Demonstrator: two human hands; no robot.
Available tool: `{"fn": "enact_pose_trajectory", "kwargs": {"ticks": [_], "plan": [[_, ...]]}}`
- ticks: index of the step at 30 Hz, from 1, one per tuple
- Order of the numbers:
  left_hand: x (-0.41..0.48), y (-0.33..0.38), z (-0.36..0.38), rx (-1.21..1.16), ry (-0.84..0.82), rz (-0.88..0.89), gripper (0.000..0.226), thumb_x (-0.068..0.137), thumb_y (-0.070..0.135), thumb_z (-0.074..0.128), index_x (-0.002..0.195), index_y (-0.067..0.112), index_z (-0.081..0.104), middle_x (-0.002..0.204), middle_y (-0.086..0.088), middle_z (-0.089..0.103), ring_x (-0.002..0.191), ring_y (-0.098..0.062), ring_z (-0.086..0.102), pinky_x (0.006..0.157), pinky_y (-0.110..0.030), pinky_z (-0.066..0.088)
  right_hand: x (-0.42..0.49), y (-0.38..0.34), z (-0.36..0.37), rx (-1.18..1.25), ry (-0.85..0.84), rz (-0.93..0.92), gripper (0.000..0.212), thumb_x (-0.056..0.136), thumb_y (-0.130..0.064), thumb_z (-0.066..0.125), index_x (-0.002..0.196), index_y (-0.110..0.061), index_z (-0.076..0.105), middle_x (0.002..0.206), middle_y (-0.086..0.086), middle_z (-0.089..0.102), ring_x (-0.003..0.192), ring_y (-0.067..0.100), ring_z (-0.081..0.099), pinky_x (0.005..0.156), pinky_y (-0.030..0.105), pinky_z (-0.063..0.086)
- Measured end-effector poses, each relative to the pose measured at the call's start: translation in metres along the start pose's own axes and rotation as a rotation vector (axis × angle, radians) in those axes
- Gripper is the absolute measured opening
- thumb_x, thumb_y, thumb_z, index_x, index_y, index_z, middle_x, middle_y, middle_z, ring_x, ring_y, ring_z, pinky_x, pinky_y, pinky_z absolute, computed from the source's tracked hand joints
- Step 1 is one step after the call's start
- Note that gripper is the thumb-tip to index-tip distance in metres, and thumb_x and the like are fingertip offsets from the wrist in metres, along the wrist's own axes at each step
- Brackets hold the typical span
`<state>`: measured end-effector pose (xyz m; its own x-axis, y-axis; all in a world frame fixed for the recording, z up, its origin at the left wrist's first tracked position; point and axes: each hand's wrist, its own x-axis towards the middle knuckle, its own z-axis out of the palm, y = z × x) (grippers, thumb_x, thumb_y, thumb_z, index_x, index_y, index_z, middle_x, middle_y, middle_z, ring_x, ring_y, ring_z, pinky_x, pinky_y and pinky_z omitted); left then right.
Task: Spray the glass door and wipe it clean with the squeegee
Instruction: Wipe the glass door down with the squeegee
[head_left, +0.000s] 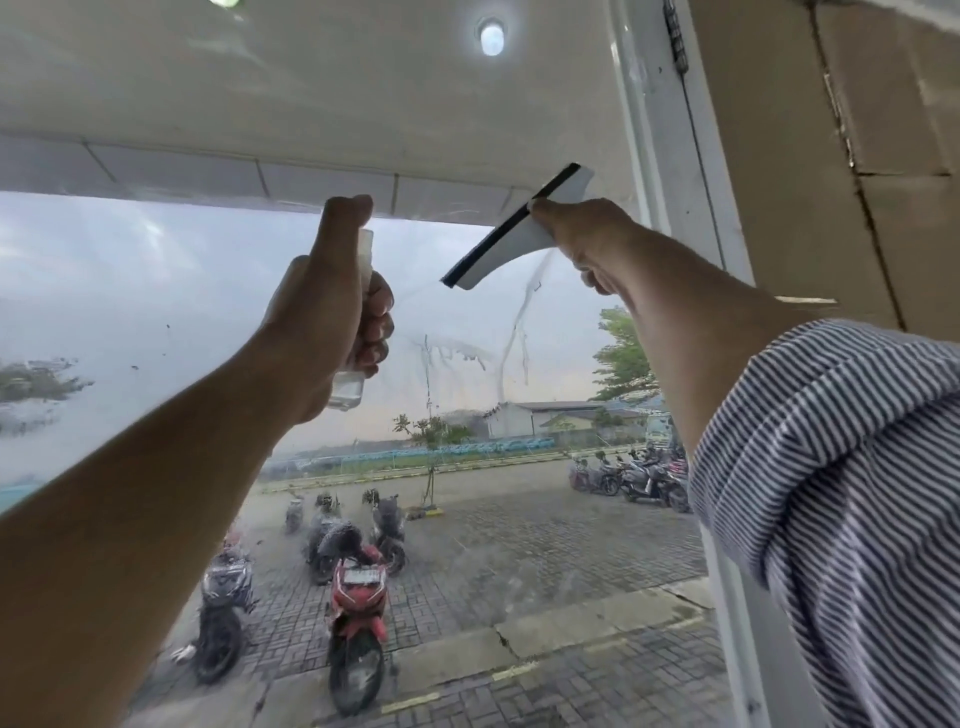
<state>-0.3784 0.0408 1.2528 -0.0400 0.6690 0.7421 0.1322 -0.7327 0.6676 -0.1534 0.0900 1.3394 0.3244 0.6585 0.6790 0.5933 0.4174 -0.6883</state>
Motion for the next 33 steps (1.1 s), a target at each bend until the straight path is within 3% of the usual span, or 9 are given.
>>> {"fn": "enact_pose_trajectory", "kwargs": {"ticks": [5, 7, 10, 13, 18, 22, 26, 30, 33], "plan": [[-0.005, -0.006, -0.014, 0.020, -0.047, -0.002, 0.070, 0.092, 0.069, 0.034, 0.050, 0.014, 0.039, 0.045, -0.002, 0.040, 0.040, -0.016, 0.036, 0.049, -0.029, 0.032, -0.020, 0.019, -0.002, 0.078, -0.019, 0.148, 0.054, 0.093, -0.066, 0.044, 0.119, -0.019, 0.051, 0.087, 0.006, 0.061, 0.056, 0.012, 0.035, 0.053, 0.023, 0.031], [-0.007, -0.006, -0.019, 0.011, -0.059, -0.018, 0.070, 0.091, 0.070, 0.035, 0.048, 0.014, 0.039, 0.045, -0.003, 0.039, 0.040, -0.017, 0.035, 0.049, -0.029, 0.032, -0.034, 0.039, -0.002, 0.067, -0.037, 0.190, 0.075, 0.092, -0.070, 0.041, 0.142, -0.015, 0.047, 0.101, 0.014, 0.066, 0.051, 0.012, 0.035, 0.056, 0.024, 0.032], [-0.010, -0.005, -0.025, 0.003, -0.057, -0.038, 0.068, 0.090, 0.070, 0.037, 0.050, 0.015, 0.039, 0.045, -0.003, 0.039, 0.039, -0.018, 0.035, 0.046, -0.028, 0.031, -0.056, 0.075, 0.001, 0.082, -0.024, 0.298, 0.086, 0.089, -0.074, 0.043, 0.145, -0.009, 0.044, 0.059, 0.007, 0.044, 0.041, 0.012, 0.030, 0.049, 0.022, 0.029], [-0.015, -0.005, -0.026, 0.027, -0.078, -0.038, 0.068, 0.089, 0.070, 0.037, 0.049, 0.015, 0.039, 0.045, -0.003, 0.039, 0.040, -0.019, 0.035, 0.048, -0.028, 0.031, -0.063, 0.092, 0.003, 0.103, 0.013, 0.324, 0.086, 0.088, -0.070, 0.049, 0.145, -0.007, 0.044, 0.065, 0.004, 0.042, 0.049, 0.015, 0.037, 0.049, 0.023, 0.031], [-0.023, 0.011, -0.017, 0.035, -0.087, -0.021, 0.066, 0.090, 0.068, 0.038, 0.052, 0.015, 0.040, 0.046, -0.003, 0.040, 0.041, -0.019, 0.035, 0.049, -0.028, 0.031, -0.061, 0.072, -0.010, 0.248, 0.000, 0.362, 0.050, 0.094, -0.057, 0.051, 0.111, -0.011, 0.061, 0.058, -0.001, 0.028, 0.044, 0.011, 0.022, 0.042, 0.018, 0.024], [-0.022, 0.021, -0.015, 0.043, -0.075, -0.001, 0.066, 0.090, 0.069, 0.037, 0.053, 0.014, 0.040, 0.046, -0.003, 0.040, 0.041, -0.018, 0.035, 0.048, -0.028, 0.032, -0.052, 0.048, -0.013, 0.509, -0.052, 0.332, 0.040, 0.098, -0.052, 0.049, 0.079, -0.018, 0.047, 0.052, -0.002, 0.031, 0.036, 0.013, 0.025, 0.042, 0.020, 0.026], [-0.025, 0.020, -0.009, 0.046, -0.074, -0.001, 0.066, 0.089, 0.070, 0.038, 0.052, 0.015, 0.040, 0.046, -0.002, 0.040, 0.040, -0.018, 0.034, 0.049, -0.027, 0.031, -0.039, 0.032, -0.010, 0.680, -0.118, 0.402, 0.041, 0.102, -0.043, 0.045, 0.070, -0.018, 0.041, 0.040, -0.004, 0.030, 0.035, 0.011, 0.024, 0.040, 0.013, 0.026], [-0.026, 0.016, -0.013, 0.070, -0.074, 0.007, 0.066, 0.089, 0.070, 0.037, 0.052, 0.014, 0.040, 0.046, -0.003, 0.040, 0.040, -0.018, 0.035, 0.050, -0.030, 0.032, -0.037, 0.026, -0.003, 0.662, -0.077, 0.466, 0.027, 0.095, -0.018, 0.037, 0.068, -0.018, 0.041, 0.035, -0.004, 0.028, 0.025, 0.012, 0.023, 0.036, 0.014, 0.026], [-0.028, 0.012, -0.024, 0.065, -0.068, -0.009, 0.067, 0.089, 0.069, 0.036, 0.051, 0.014, 0.039, 0.046, -0.003, 0.040, 0.041, -0.017, 0.035, 0.050, -0.030, 0.032, -0.044, 0.029, 0.001, 0.702, -0.072, 0.511, 0.024, 0.094, -0.013, 0.033, 0.073, -0.018, 0.043, 0.035, -0.004, 0.028, 0.026, 0.013, 0.022, 0.035, 0.015, 0.024]]}}
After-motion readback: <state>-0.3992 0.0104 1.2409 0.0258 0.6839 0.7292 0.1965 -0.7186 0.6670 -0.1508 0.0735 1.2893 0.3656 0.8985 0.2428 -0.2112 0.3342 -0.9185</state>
